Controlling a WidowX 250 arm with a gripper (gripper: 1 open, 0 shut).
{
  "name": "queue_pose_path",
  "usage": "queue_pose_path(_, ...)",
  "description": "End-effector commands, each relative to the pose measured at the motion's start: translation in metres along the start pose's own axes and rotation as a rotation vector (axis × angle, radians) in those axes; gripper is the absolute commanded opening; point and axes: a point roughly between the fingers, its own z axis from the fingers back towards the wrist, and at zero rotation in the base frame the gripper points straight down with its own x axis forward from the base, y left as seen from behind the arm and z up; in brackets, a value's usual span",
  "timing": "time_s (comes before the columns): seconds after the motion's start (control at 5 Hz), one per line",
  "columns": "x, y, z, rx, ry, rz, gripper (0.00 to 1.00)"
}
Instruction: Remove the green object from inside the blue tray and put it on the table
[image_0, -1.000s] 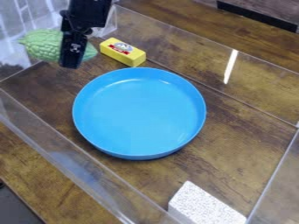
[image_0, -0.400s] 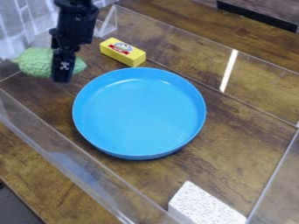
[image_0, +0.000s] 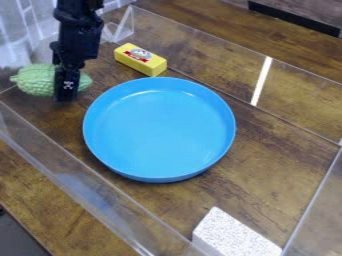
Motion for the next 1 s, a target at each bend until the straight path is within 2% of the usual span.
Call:
queue_pose_path(0.0, -0.0037, 0.0088, 0.0083, 0.043, -0.03, 0.025, 0.0)
queue_pose_path(0.4, -0.0003, 0.0111, 0.0068, 0.068, -0.053, 0.03, 0.0)
queue_pose_path(0.8, 0.0, 0.0124, 0.0123, 0.096, -0.064, 0.037, 0.0)
